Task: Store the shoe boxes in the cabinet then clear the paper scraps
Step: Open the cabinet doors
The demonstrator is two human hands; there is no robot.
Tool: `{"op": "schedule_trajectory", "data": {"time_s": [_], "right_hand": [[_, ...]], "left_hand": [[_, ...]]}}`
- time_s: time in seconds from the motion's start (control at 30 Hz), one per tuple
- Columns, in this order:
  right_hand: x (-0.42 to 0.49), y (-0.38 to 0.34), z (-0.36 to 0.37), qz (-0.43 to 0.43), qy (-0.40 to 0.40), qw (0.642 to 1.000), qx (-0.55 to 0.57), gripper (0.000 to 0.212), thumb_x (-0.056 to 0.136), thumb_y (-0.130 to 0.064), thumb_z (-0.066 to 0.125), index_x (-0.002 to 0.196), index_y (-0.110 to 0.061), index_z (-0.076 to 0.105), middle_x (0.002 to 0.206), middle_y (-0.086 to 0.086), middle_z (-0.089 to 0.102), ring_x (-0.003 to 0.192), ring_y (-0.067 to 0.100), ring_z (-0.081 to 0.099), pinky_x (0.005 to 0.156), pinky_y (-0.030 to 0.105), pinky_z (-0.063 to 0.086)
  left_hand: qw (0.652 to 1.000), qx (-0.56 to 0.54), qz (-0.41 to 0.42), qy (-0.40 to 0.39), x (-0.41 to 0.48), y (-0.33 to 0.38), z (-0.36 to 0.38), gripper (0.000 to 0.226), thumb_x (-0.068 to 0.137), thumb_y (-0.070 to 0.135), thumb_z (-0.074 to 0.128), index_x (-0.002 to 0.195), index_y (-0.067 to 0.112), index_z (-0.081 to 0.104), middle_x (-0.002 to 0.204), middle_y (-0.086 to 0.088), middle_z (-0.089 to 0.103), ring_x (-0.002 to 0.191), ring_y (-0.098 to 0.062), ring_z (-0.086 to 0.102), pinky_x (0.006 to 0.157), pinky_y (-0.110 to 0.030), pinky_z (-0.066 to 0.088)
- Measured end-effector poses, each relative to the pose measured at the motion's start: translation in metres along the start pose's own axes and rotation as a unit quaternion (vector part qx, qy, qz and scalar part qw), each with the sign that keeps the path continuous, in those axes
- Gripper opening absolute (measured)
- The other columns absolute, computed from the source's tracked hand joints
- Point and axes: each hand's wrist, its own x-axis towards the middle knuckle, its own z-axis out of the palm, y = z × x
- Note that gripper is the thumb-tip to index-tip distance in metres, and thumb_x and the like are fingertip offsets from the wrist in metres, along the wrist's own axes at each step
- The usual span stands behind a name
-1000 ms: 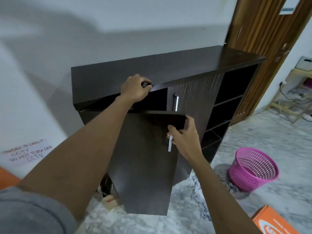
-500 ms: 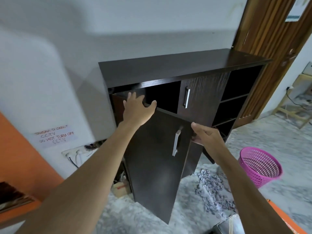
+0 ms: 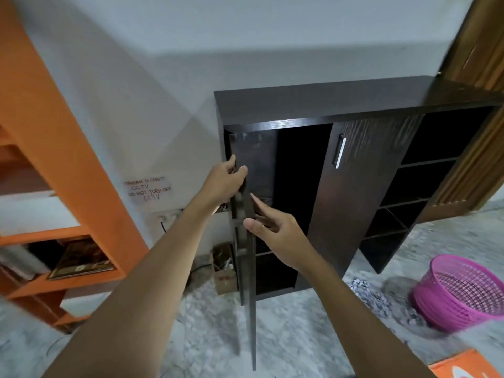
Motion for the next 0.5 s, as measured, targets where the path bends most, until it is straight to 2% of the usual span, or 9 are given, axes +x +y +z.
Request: {"op": "schedule_trajectory", "data": {"time_s": [0.03,0.07,0.13,0.3,0.37,0.43,0.5], "right_hand": [[0.002,0.002,0.006,-0.003,-0.001,1.000,-0.008,0.079,0.083,-0.061,0.065,0.150,-0.030,0.038,0.142,-0.013,0.055,0.129,-0.002,0.050,0.106,0.019,0.042],[0.003,0.002,0.012,-0.007,-0.002,1.000,-0.012,0.081,0.082,-0.062,0.065,0.151,-0.031,0.038,0.143,-0.013,0.053,0.131,-0.002,0.048,0.106,0.020,0.042],[0.005,0.001,0.021,-0.009,0.001,1.000,-0.015,0.081,0.082,-0.064,0.064,0.151,-0.033,0.036,0.146,-0.013,0.051,0.132,-0.003,0.046,0.103,0.016,0.042],[0.005,-0.003,0.027,-0.017,0.006,1.000,-0.006,0.084,0.077,-0.070,0.062,0.150,-0.037,0.036,0.144,-0.017,0.050,0.131,-0.007,0.045,0.097,0.012,0.043],[0.006,-0.005,0.020,-0.017,-0.004,1.000,0.005,0.081,0.079,-0.066,0.063,0.149,-0.034,0.038,0.139,-0.023,0.052,0.128,-0.009,0.047,0.097,0.012,0.044],[0.008,-0.006,0.010,-0.022,-0.017,0.999,0.017,0.073,0.085,-0.055,0.064,0.148,-0.025,0.042,0.133,-0.024,0.054,0.124,-0.009,0.051,0.096,0.012,0.044],[0.014,-0.007,-0.004,-0.029,-0.008,1.000,0.004,0.067,0.089,-0.054,0.063,0.145,-0.022,0.047,0.131,-0.019,0.058,0.120,-0.003,0.057,0.098,0.018,0.047]], "left_hand": [[1.000,-0.013,-0.006,0.000,-0.001,-0.003,-0.004,0.059,0.097,0.033,0.054,0.150,0.014,0.034,0.099,0.012,0.063,0.093,-0.005,0.059,0.088,-0.019,0.047],[1.000,-0.024,-0.012,-0.002,-0.002,-0.005,-0.007,0.059,0.096,0.032,0.055,0.149,0.014,0.036,0.117,0.007,0.065,0.106,-0.009,0.060,0.099,-0.027,0.047],[0.999,-0.038,-0.017,-0.011,-0.003,-0.008,-0.014,0.059,0.095,0.033,0.056,0.148,0.014,0.038,0.141,-0.002,0.053,0.124,-0.015,0.055,0.108,-0.036,0.043],[0.998,-0.053,-0.013,-0.015,-0.007,-0.007,-0.020,0.057,0.096,0.032,0.057,0.147,0.012,0.040,0.143,-0.003,0.052,0.125,-0.015,0.054,0.108,-0.036,0.043],[0.999,-0.043,-0.007,-0.015,-0.007,-0.006,-0.019,0.057,0.096,0.030,0.056,0.147,0.011,0.040,0.144,-0.003,0.051,0.127,-0.015,0.053,0.109,-0.036,0.042],[1.000,0.013,0.018,-0.008,-0.005,-0.005,-0.018,0.056,0.095,0.030,0.056,0.146,0.012,0.042,0.142,-0.001,0.052,0.129,-0.015,0.051,0.107,-0.028,0.040],[0.993,0.094,0.069,0.010,0.000,-0.001,-0.020,0.055,0.094,0.029,0.056,0.146,0.015,0.044,0.134,0.002,0.058,0.125,-0.016,0.053,0.097,-0.021,0.040]]}}
